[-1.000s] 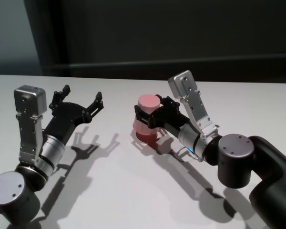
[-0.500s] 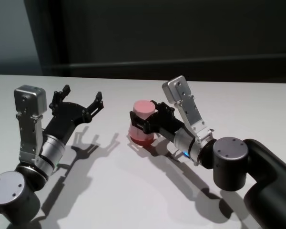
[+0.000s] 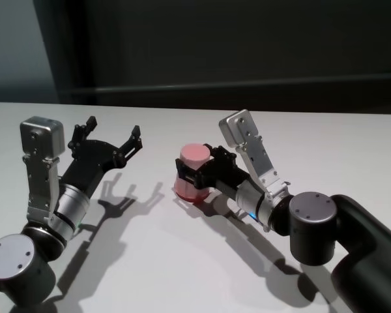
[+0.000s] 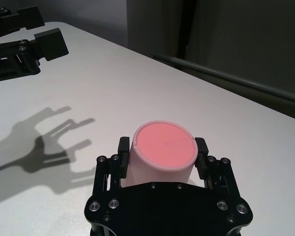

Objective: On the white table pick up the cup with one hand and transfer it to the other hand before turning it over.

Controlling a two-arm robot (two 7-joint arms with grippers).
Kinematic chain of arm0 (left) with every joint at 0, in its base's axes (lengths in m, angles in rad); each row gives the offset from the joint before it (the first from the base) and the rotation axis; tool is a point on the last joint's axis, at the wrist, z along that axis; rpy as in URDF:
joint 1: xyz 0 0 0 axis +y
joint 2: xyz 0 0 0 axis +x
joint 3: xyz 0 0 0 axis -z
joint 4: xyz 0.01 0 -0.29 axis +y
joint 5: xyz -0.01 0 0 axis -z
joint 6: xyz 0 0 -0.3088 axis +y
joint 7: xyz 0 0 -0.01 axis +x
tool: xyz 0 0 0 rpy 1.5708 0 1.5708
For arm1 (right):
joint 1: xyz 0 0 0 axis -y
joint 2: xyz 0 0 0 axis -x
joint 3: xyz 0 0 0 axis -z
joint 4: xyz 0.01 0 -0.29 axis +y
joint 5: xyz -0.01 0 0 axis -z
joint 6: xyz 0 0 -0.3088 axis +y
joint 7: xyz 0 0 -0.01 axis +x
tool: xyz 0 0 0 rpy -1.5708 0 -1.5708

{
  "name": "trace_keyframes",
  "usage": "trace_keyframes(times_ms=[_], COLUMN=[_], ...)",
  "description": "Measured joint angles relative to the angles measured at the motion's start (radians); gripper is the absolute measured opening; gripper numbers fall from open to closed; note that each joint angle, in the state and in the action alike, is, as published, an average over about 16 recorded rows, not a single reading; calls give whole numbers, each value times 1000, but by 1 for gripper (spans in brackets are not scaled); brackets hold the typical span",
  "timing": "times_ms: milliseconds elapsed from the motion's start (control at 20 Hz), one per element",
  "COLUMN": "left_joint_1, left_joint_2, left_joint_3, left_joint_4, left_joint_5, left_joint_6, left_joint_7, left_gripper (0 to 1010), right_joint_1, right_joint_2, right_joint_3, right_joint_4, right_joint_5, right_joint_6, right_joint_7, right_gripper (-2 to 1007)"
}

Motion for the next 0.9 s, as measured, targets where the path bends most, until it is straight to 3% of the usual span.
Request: trace_keyframes(times_ms=[500,900], left_joint_1=[0,0], left_joint_2=[0,0], left_joint_3=[0,0], left_joint_4=[0,0], left_joint_5=[0,0], left_joint_6=[0,0], left_joint_7=[0,0], left_gripper=[1003,1003], right_joint_1=[-16,-39], right_joint_2=[-12,-18], right_joint_3=[28,78], right_joint_4=[-6,-50], right_joint_5=[-6,6], right_joint_6=[-1,-45], right_joint_7=[9,17], right_gripper=[913,996])
